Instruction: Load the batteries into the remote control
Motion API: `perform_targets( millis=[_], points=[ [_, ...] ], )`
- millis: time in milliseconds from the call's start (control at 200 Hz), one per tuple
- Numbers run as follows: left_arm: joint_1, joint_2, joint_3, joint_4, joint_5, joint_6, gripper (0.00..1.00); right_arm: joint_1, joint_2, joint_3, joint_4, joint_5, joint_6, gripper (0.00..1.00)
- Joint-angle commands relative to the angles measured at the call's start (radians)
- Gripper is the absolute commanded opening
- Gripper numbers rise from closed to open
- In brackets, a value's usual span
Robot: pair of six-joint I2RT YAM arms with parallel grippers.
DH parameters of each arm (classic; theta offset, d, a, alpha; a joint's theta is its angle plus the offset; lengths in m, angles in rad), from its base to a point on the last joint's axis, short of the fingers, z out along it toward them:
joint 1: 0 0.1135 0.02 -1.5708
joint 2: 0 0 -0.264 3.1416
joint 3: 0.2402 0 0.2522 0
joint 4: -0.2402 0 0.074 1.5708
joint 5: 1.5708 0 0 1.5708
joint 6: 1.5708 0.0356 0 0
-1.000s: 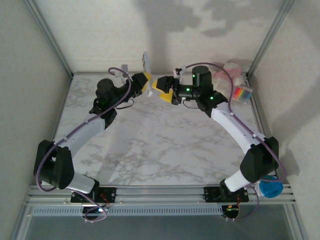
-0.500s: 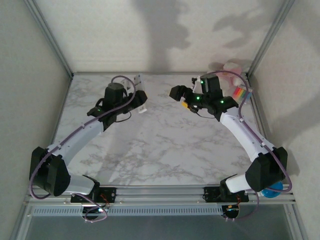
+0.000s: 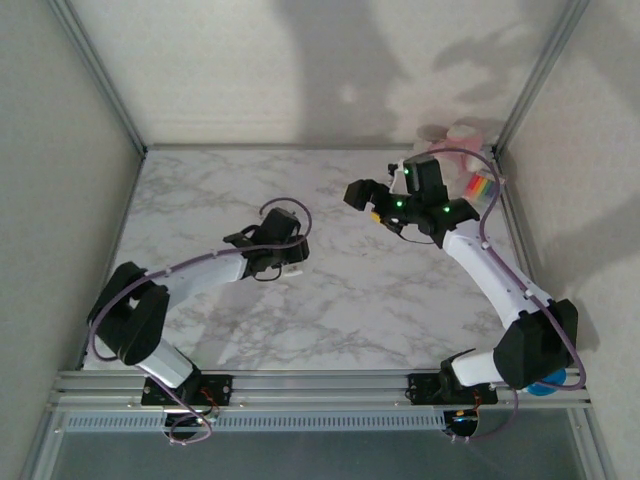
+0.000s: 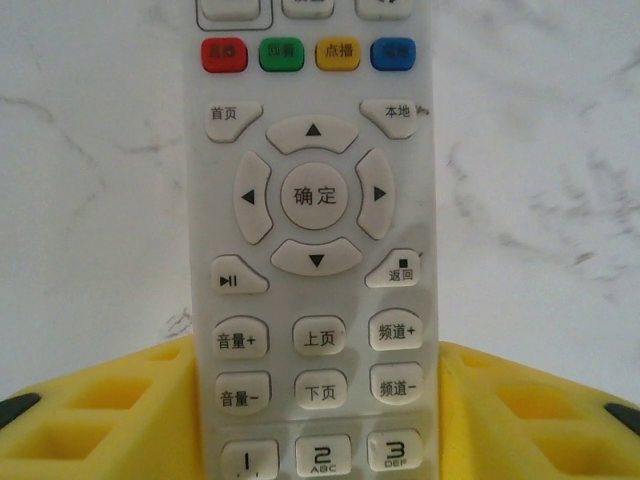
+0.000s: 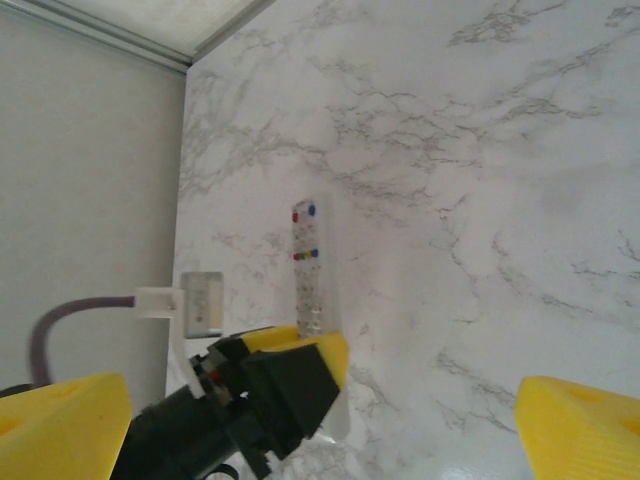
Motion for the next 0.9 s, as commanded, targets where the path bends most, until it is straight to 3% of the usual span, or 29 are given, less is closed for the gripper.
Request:
perform_targets(
  millis=[0, 436, 896],
  points=[
    [-0.029, 0.057, 0.013, -0.029, -0.093, 0.009, 0.53, -0.012, -0.036, -0.023, -0.021, 0.026, -0.027, 0.99],
    [-0.084, 0.276, 0.127, -0.109, -0.144, 0.058, 0.53, -0.068, -0.098, -0.063, -0.045, 0.052, -0.038, 0.99],
    [-0.094, 0.302, 0.171, -0.118, -0.127, 0.073, 0.59, -0.078, -0.090, -0.088, -0.027, 0.038, -0.028, 0.99]
  ],
)
